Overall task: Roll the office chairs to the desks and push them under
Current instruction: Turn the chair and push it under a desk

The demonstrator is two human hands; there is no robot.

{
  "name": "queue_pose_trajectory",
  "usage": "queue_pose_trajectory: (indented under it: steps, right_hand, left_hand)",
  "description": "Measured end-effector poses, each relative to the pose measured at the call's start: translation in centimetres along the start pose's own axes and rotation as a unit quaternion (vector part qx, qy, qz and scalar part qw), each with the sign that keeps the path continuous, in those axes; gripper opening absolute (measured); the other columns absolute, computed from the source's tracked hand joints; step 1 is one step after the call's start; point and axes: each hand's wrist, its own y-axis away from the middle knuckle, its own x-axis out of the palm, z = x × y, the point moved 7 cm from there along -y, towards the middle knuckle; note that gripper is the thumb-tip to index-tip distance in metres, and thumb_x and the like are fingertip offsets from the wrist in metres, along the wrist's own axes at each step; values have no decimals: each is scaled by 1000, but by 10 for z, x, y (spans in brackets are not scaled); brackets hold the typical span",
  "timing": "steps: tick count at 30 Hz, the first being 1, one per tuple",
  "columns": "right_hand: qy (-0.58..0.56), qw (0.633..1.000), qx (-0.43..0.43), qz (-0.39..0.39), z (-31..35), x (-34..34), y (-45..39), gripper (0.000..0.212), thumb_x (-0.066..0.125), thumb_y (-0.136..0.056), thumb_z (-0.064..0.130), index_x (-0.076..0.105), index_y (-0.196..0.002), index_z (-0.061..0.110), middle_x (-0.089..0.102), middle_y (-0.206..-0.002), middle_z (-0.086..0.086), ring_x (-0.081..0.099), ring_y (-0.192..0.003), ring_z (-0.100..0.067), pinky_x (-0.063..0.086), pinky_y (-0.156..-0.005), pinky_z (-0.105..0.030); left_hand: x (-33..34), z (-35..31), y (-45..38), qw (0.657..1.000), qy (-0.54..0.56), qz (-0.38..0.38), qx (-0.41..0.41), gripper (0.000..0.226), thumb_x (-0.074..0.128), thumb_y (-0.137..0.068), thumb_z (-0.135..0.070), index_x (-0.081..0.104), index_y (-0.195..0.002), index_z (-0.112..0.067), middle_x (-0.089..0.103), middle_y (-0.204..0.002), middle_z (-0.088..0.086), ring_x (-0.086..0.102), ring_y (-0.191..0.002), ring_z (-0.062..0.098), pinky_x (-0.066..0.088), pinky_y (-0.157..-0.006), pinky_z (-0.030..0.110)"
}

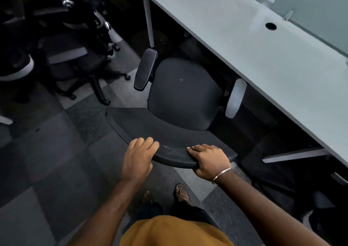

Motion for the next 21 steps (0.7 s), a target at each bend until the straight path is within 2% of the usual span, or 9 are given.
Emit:
queue_pose_trajectory:
  steps: [4, 9, 14, 17, 21]
  right_hand:
    - [-4, 999, -44, 8, 11, 8, 30, 62, 40, -76, 43, 65, -130, 24, 70, -114, 8, 68, -100, -23, 57, -81, -39]
    - [-5, 998, -69, 10, 37, 22, 71, 51, 50, -76, 40, 66, -123, 26, 71, -112, 12, 68, -99, -20, 56, -79, -36]
    - [0, 994, -108, 35, 75, 53, 122, 59, 41, -76, 47, 68, -122, 22, 72, -107, 10, 68, -88, -22, 55, -74, -34]
    - [22, 990, -131, 50, 95, 73, 155, 62, 45, -71, 46, 70, -122, 22, 73, -104, 13, 69, -83, -17, 54, -68, -30]
    - [51, 984, -156, 67, 112, 93, 194, 60, 61, -72, 42, 64, -128, 21, 72, -110, 9, 69, -94, -21, 56, -77, -35]
  left_hand:
    - [2, -17, 37, 1000, -7, 6, -8, 48, 68, -59, 9, 57, -95, -21, 46, -88, -6, 45, -81, 21, 44, -84, 36]
    - [2, -30, 83, 1000, -3, -1, -20, 51, 69, -58, 10, 61, -98, -20, 49, -89, -5, 47, -82, 22, 44, -84, 36]
    - [8, -39, 147, 999, -7, 15, -34, 53, 70, -56, 8, 62, -99, -21, 50, -90, -6, 47, -81, 21, 42, -80, 35]
    - [16, -50, 197, 999, -9, 29, -33, 54, 75, -53, 7, 64, -98, -23, 53, -90, -8, 49, -80, 20, 39, -72, 35]
    - [22, -66, 252, 998, 0, 39, -47, 54, 76, -52, 6, 62, -96, -23, 51, -89, -8, 49, -79, 21, 40, -70, 36]
